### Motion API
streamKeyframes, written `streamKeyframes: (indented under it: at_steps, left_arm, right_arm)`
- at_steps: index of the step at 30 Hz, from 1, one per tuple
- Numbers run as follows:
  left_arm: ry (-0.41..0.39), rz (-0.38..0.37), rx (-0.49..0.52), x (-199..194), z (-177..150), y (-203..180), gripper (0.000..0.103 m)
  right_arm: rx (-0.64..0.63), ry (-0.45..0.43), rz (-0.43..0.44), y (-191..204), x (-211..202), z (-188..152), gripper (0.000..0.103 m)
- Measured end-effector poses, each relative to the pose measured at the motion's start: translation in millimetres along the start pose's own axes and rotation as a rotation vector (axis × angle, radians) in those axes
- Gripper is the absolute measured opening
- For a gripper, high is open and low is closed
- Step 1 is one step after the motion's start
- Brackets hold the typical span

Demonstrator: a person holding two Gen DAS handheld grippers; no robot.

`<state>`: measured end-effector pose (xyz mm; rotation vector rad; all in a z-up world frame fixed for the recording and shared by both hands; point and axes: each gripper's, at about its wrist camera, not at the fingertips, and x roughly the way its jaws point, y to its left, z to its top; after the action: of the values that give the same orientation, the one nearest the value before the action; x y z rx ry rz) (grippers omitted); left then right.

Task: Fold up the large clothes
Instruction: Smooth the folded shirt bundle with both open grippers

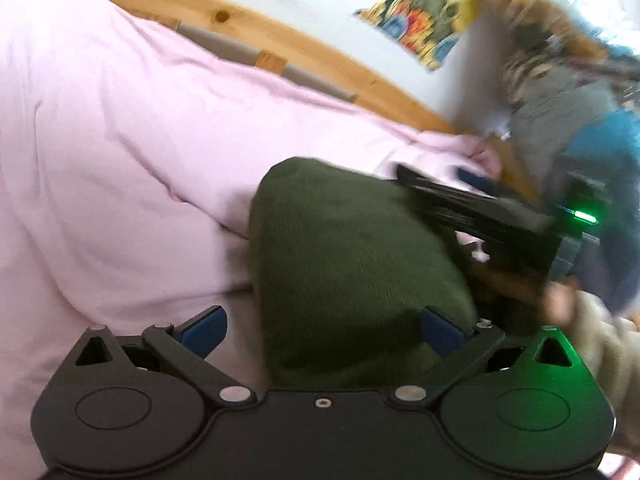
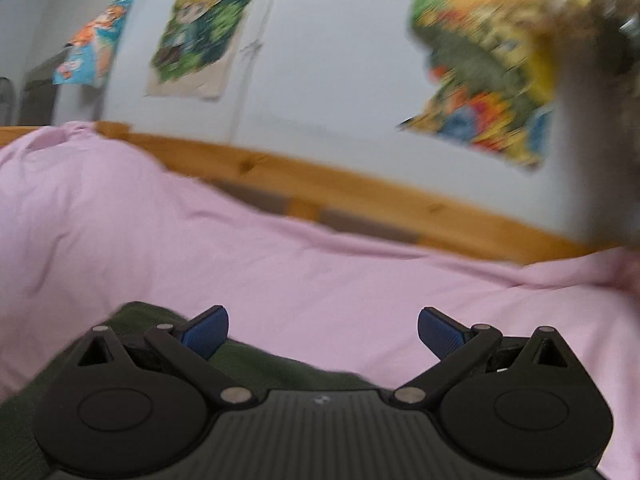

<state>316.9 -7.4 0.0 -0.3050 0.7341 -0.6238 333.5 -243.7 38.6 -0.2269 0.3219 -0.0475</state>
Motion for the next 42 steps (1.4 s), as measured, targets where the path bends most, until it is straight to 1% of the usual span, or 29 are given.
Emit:
streamKeyframes:
  at_steps: [2, 4, 6, 8, 12, 14, 17, 20, 24, 26, 27, 30, 33, 36, 39, 42]
  left_arm:
    - [-0.003, 0.004, -0.001, 8.2, 6.6, -4.9, 0.102]
    - [0.003, 0.032, 0.032, 15.4, 11.2, -11.7, 0.102]
    - [0.030, 0.045, 0.035, 23.7, 13.3, -14.5, 0.102]
    - [0.052, 0.050, 0.015, 31.2, 13.1, -12.8, 0.102]
    - [0.060, 0.058, 0.013, 37.6, 10.9, -12.6, 0.102]
    - [0.061, 0.053, 0.007, 38.6, 9.9, -11.4, 0.102]
    - [0.048, 0.052, 0.026, 35.4, 7.6, -12.0, 0.102]
    - [0.052, 0.038, 0.006, 31.2, 9.4, -10.2, 0.102]
    - [0.039, -0.014, -0.028, 15.9, 6.0, -2.3, 0.102]
    - [0.043, -0.073, -0.037, 6.6, -1.3, 3.5, 0.102]
    - [0.049, -0.090, -0.040, 3.7, -5.6, 5.8, 0.102]
    - [0.104, -0.060, -0.025, 6.1, -18.8, 6.7, 0.102]
    - [0.123, -0.052, -0.043, 12.1, -24.5, 6.2, 0.102]
    - [0.154, -0.013, 0.004, 24.7, -24.3, -4.6, 0.102]
    - [0.160, 0.004, 0.046, 29.6, -24.1, -10.0, 0.102]
    - [0.163, -0.008, 0.013, 25.1, -24.3, -5.3, 0.102]
  right_arm:
    - [-0.017, 0.013, -0.051, -7.3, -14.1, -7.7, 0.103]
    - [-0.038, 0.037, -0.069, -12.3, -25.1, -18.5, 0.103]
    - [-0.067, 0.068, -0.080, -11.6, -27.2, -30.4, 0.103]
    - [-0.071, 0.084, -0.071, -9.8, -21.9, -42.8, 0.103]
    - [-0.015, 0.074, -0.039, -12.7, -7.4, -63.1, 0.103]
    - [-0.016, 0.068, -0.047, -11.7, -7.6, -65.6, 0.103]
    - [-0.015, 0.063, -0.048, -11.8, -8.2, -68.0, 0.103]
    - [0.009, 0.077, -0.037, -14.9, -8.6, -64.3, 0.103]
    - [0.061, 0.121, -0.025, -23.2, -21.3, -49.1, 0.103]
    - [0.076, 0.146, -0.019, -27.3, -31.4, -44.5, 0.103]
    - [0.081, 0.152, -0.020, -29.1, -37.1, -43.1, 0.103]
    - [0.096, 0.167, -0.019, -33.0, -58.9, -47.1, 0.103]
    - [0.075, 0.197, -0.030, -32.1, -68.7, -62.9, 0.103]
    - [0.041, 0.207, -0.043, -25.5, -67.0, -82.2, 0.103]
    - [0.061, 0.196, -0.050, -25.1, -65.5, -89.9, 0.103]
    - [0.099, 0.226, -0.047, -29.1, -70.4, -85.7, 0.103]
